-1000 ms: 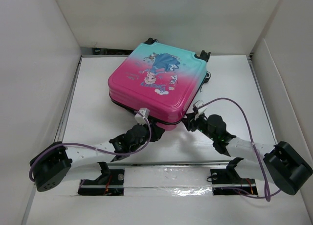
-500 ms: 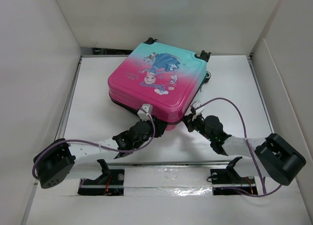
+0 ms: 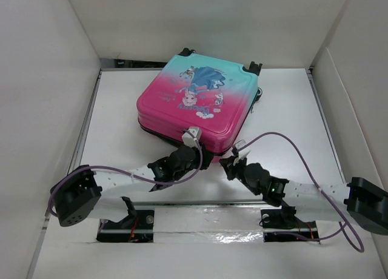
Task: Pack the luggage
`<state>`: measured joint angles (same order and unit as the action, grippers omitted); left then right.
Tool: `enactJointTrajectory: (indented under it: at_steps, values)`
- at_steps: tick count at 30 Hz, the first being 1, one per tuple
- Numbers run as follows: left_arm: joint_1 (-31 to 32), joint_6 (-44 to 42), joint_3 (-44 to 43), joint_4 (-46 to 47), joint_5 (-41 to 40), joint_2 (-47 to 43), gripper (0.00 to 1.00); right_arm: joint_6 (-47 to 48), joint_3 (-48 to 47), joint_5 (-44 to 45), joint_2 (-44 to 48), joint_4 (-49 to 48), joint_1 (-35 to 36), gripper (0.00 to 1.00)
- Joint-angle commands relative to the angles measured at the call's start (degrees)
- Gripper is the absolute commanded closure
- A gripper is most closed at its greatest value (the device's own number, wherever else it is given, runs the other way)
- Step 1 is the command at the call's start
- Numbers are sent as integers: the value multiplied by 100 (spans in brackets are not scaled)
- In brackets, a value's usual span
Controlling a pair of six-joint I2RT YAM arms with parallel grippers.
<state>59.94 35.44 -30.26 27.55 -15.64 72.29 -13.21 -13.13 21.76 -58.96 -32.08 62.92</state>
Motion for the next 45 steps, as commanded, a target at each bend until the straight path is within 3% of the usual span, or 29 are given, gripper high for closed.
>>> enactJointTrajectory:
  at_steps: [1,4,6,9,10,13,16,20,22,25,26,27,29,30,33,39,45]
  values:
    - [-246,-187,-761,1077,-371,276,81,-603,-330,-832,-97,624,907,100]
    - [-246,-169,-980,981,-238,426,80,-998,-718,-261,-518,222,986,100]
    - [-246,-125,-947,849,-351,226,76,-1148,-500,3,-660,-794,986,100]
    - [-246,-2,-649,281,-588,-458,56,-1236,-506,197,-600,-610,986,100]
    - [-246,15,-482,34,-668,-696,45,-1228,-533,223,-547,-442,986,100]
    - [-299,155,-87,-1021,-1326,-1759,32,-1193,-490,162,-222,-18,986,100]
    - [-658,481,73,-1910,-1854,-2806,35,-1149,-367,197,-28,-9,986,100]
    - [-1615,569,-102,-1886,-1900,-3362,51,-1026,-340,127,69,17,934,100]
    - [-2098,726,-286,-1534,-1470,-3161,55,-859,-410,100,86,113,933,100]
    - [-3328,1060,-725,-1366,-522,-2651,58,-797,-551,109,104,395,933,100]
    - [-3992,1244,-796,-1305,-241,-2554,58,-771,-559,74,113,430,933,100]
    - [-4312,1316,-815,-966,284,-2371,59,-718,-560,39,104,439,933,100]
    - [-4875,1552,-815,-664,605,-2089,59,-709,-551,39,86,483,872,100]
    - [-5435,1849,-858,-568,936,-1670,59,-744,-516,-22,104,509,872,100]
    - [-6141,2089,-1113,-436,1439,-599,61,-683,-480,-171,287,605,810,100]
    - [-6459,1624,-2027,-778,1940,1153,64,-428,-594,-347,517,983,687,100]
    - [-6312,1659,-2344,-462,2678,1858,64,-270,-761,-619,254,914,328,100]
